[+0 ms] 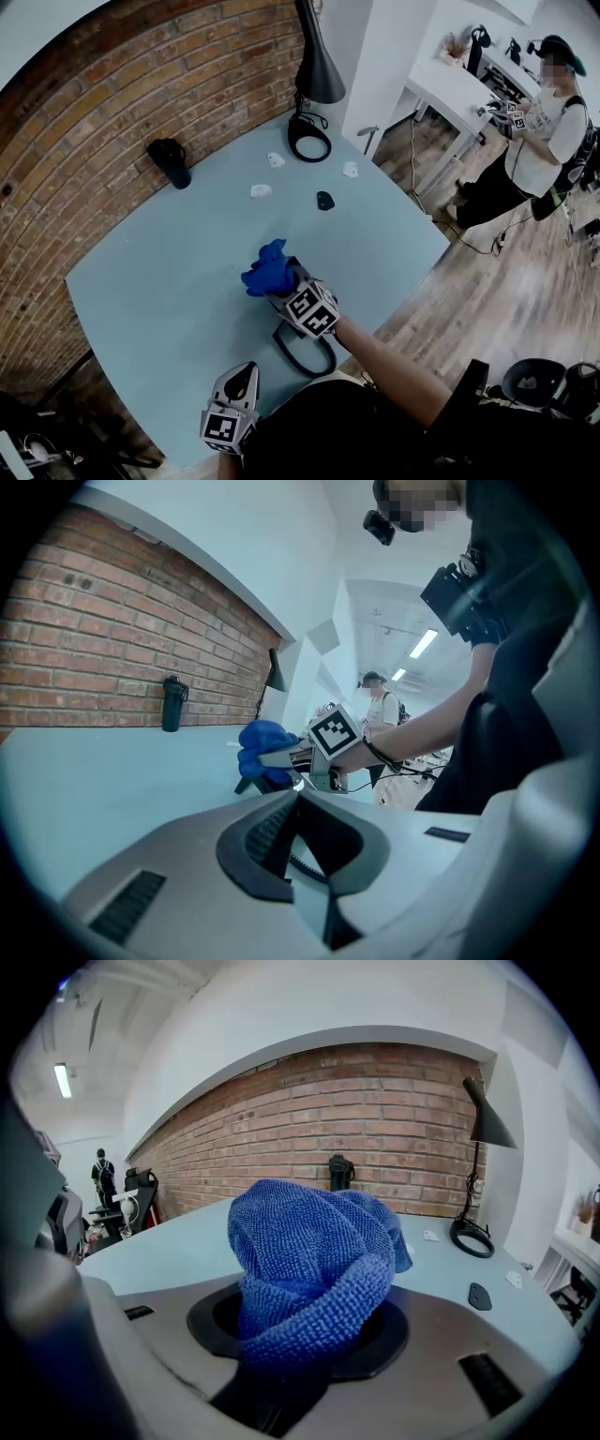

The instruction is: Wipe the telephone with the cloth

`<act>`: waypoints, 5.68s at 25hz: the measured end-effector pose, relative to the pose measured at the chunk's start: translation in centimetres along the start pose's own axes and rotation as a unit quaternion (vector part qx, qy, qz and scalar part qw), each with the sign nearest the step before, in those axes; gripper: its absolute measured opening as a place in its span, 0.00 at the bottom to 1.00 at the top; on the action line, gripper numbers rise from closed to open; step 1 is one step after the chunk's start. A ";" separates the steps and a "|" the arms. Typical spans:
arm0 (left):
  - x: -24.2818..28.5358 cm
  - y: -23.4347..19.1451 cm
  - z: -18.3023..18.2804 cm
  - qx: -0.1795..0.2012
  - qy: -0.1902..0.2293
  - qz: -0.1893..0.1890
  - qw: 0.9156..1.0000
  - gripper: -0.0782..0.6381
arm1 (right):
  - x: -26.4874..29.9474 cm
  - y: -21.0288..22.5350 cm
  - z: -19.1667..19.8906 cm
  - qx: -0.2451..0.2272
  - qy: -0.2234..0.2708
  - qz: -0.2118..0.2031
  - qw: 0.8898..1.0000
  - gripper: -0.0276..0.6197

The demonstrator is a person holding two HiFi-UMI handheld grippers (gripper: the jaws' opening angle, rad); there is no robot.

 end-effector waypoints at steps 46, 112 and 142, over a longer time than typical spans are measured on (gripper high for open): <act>0.3 -0.1 0.6 0.004 -0.003 0.008 1.000 0.11 | -3.2 -2.6 6.9 0.032 -0.020 -0.008 0.999 0.36; 0.7 -0.7 1.0 -0.007 -0.024 0.020 0.999 0.11 | -3.7 2.8 0.4 -0.005 -0.026 -0.001 1.000 0.36; 0.4 -1.7 1.0 -0.011 -0.022 0.015 1.000 0.11 | -2.3 2.0 3.8 0.004 0.031 0.043 0.999 0.37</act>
Point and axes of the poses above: the fingertips, and each gripper's own axes: x forward along the fingers, y to its right, z out of its underside, the point moved 7 cm from there along -x, backward along the fingers, and after that the axes turned 12 degrees about -y, right-handed, at the moved point
